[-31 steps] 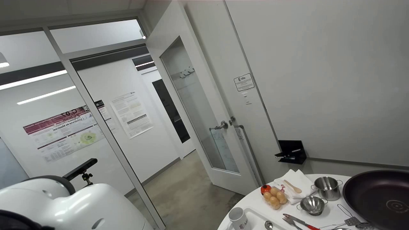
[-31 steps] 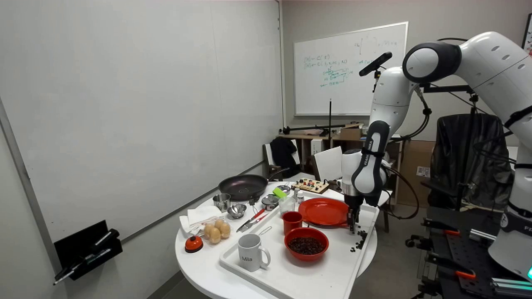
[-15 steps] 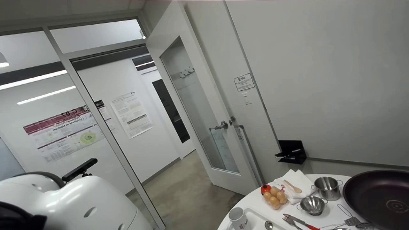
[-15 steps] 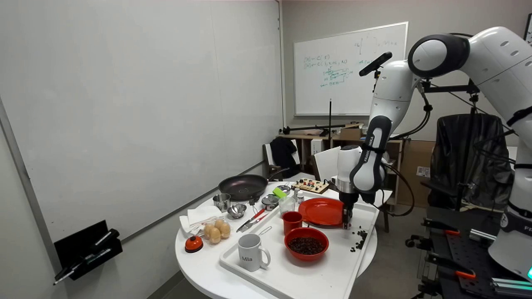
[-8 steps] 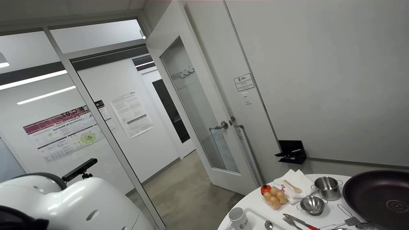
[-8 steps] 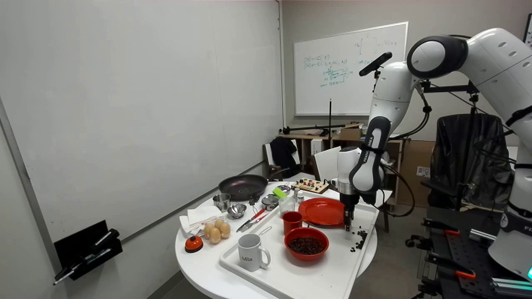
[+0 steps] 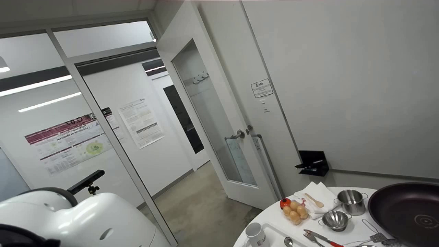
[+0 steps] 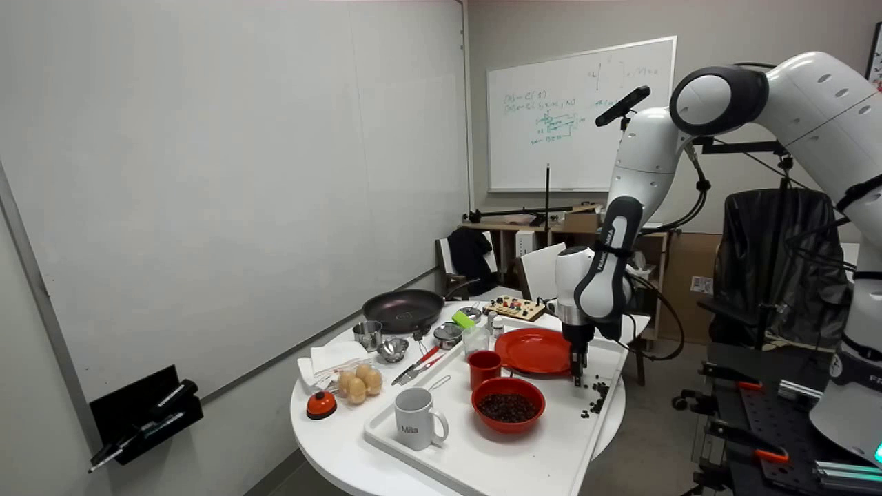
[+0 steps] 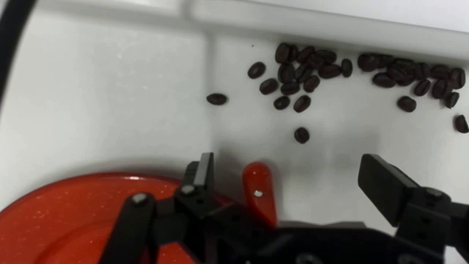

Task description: Use the spoon to stir the contents in the red bowl

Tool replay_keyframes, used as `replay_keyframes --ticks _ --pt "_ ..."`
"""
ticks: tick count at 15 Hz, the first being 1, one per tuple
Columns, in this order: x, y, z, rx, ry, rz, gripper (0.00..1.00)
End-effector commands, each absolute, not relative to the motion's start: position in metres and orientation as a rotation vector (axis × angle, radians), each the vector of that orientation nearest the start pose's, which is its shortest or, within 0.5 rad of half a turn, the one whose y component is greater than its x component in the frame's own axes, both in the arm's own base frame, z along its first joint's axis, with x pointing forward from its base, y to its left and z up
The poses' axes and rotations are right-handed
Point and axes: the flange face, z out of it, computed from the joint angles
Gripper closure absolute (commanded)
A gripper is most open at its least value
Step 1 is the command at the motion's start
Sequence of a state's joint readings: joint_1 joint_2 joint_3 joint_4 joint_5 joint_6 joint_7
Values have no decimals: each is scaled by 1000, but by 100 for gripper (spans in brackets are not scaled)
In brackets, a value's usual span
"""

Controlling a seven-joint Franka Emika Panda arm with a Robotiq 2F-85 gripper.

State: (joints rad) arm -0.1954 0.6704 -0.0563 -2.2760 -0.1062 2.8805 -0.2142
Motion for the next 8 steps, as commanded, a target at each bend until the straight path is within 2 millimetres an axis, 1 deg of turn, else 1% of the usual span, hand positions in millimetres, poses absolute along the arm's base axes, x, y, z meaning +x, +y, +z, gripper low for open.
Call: replay_keyframes --ticks 1,7,8 --pt "493 -125 49 -3167 -152 152 0" --pt "503 -126 49 -3172 -165 150 0" --pt "504 -126 49 -3173 -165 146 25"
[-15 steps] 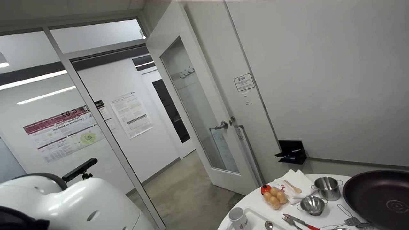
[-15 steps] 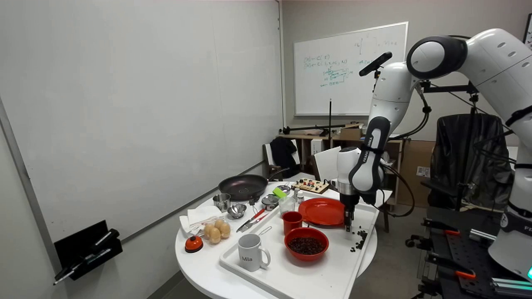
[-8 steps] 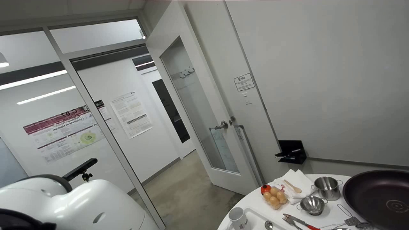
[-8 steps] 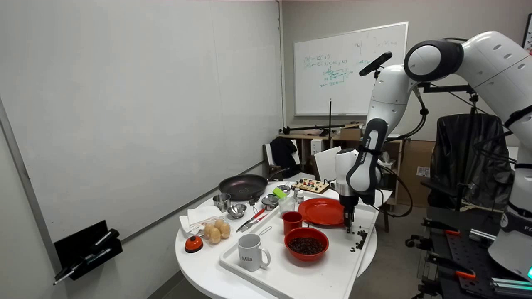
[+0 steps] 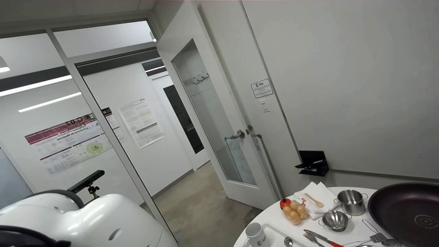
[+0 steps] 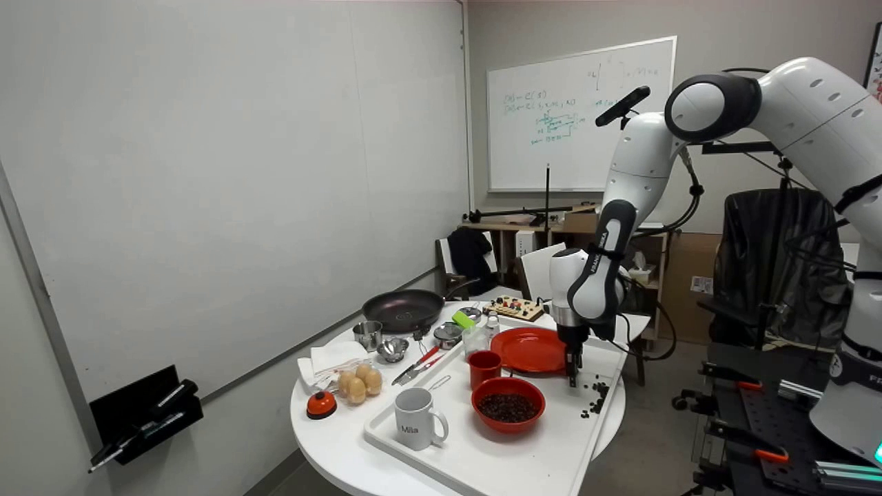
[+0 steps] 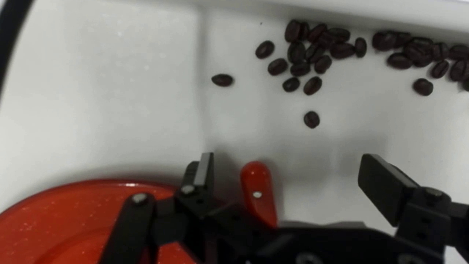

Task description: Use the spoon to stir the contents in the red bowl

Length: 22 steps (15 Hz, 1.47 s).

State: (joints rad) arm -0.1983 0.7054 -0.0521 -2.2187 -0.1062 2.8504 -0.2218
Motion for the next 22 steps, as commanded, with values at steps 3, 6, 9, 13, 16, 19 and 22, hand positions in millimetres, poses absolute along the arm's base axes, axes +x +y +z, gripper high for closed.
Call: replay_keyframes --ticks 3,6,9,13,16,19,22 --pt "506 -127 50 -3174 -166 137 40" --pt "507 -127 51 -3175 -166 131 62" --pt "506 -127 51 -3175 -170 128 85" --pt "505 -125 53 -3171 -183 120 90" --pt "501 -118 63 -3164 -220 88 90" --pt "496 -111 75 -3160 -256 49 90" --pt "492 -104 87 -3152 -313 29 90"
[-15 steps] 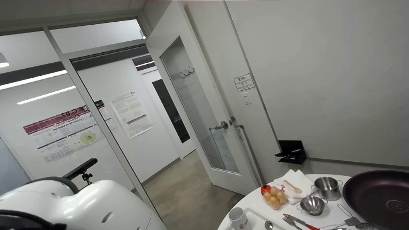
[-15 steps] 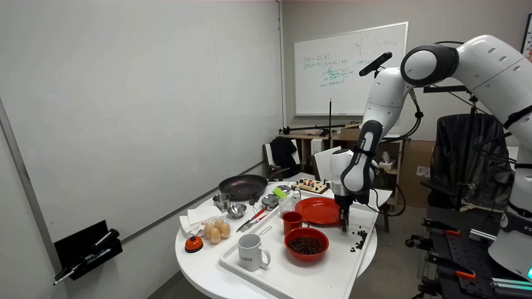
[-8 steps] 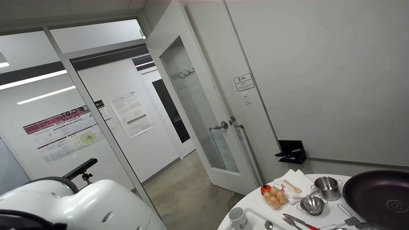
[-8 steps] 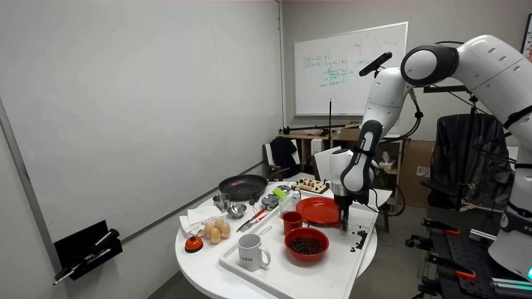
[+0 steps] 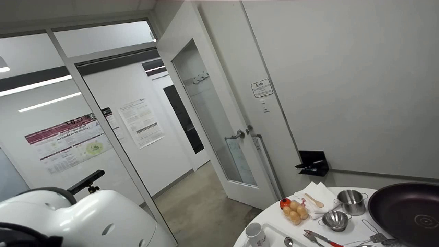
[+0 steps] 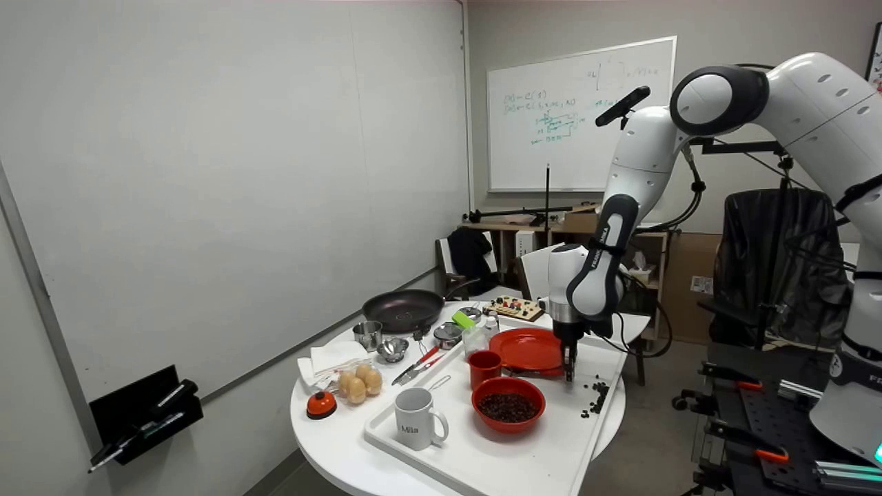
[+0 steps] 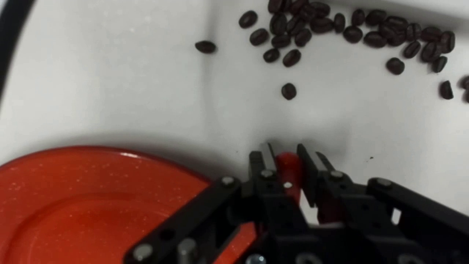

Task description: Use the spoon to stir the contents in the red bowl

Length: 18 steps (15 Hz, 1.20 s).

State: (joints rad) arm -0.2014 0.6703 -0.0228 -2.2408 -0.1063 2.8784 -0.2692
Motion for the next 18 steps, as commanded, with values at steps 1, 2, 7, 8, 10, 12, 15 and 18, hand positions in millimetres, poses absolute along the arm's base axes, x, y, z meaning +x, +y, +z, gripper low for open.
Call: replay_keyframes --ticks 1,2,7,8,10,12,15,18 --pt "490 -102 91 -3151 -335 30 90" --pt "488 -99 95 -3148 -353 34 90" --pt "478 -92 110 -3136 -406 20 90" --pt "477 -91 113 -3135 -409 15 90" --pt "474 -90 118 -3136 -419 16 90" --pt "470 -90 123 -3139 -417 29 90" --pt "464 -90 131 -3150 -396 94 90" --pt "462 -93 140 -3182 -358 177 91"
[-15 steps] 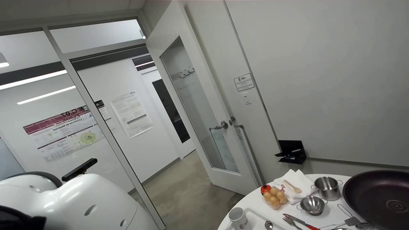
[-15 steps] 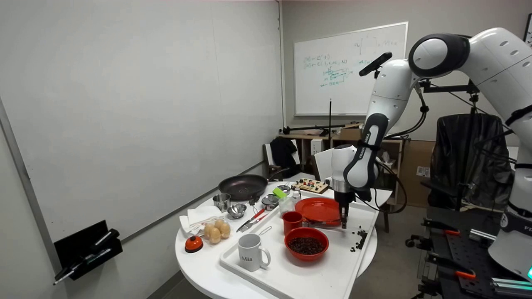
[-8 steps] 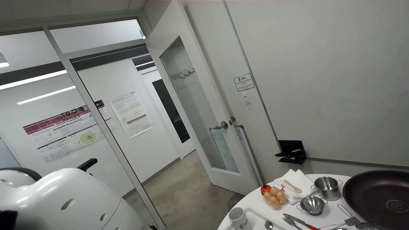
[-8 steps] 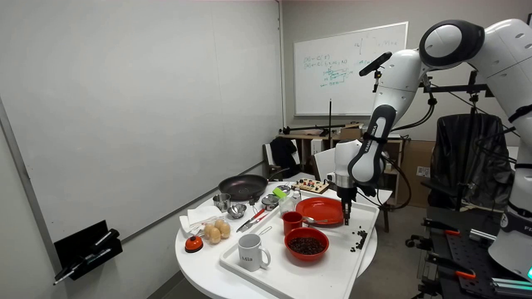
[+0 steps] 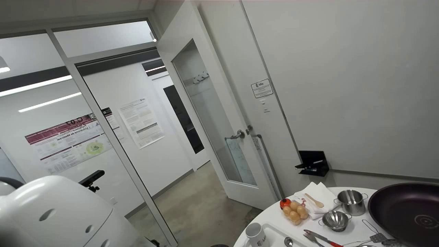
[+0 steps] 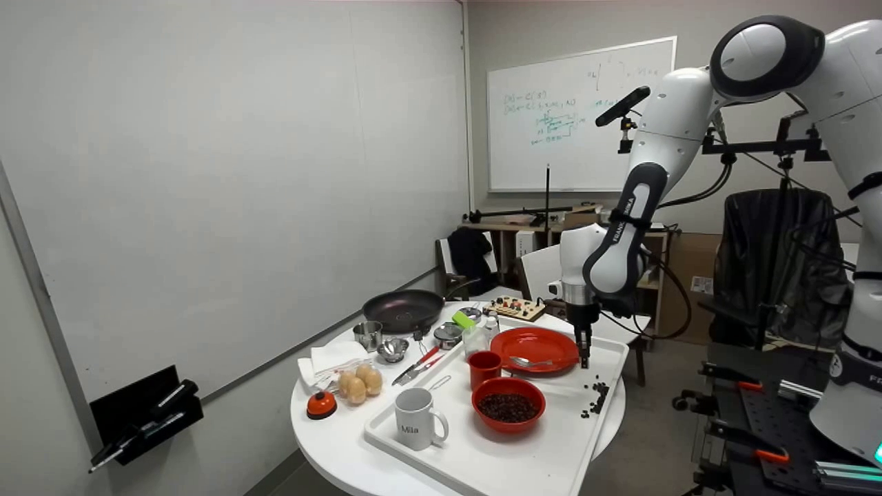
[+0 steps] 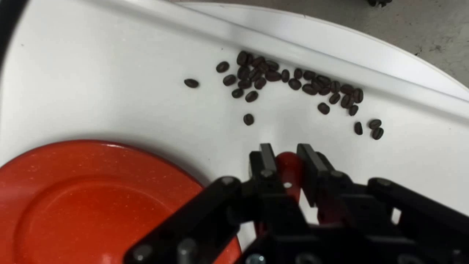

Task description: Use the spoon to stir the contents in the red bowl

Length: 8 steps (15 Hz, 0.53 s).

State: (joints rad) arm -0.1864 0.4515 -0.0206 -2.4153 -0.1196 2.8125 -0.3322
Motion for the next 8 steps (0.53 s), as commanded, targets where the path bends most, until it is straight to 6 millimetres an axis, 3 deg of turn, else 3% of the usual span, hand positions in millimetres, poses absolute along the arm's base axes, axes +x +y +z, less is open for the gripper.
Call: replay_keyframes --ticks 1,5,8 --pt "462 -94 142 -3191 -353 211 91" --pt "468 -84 155 -3236 -368 331 91" --pt "475 -60 166 -3228 -506 397 91"
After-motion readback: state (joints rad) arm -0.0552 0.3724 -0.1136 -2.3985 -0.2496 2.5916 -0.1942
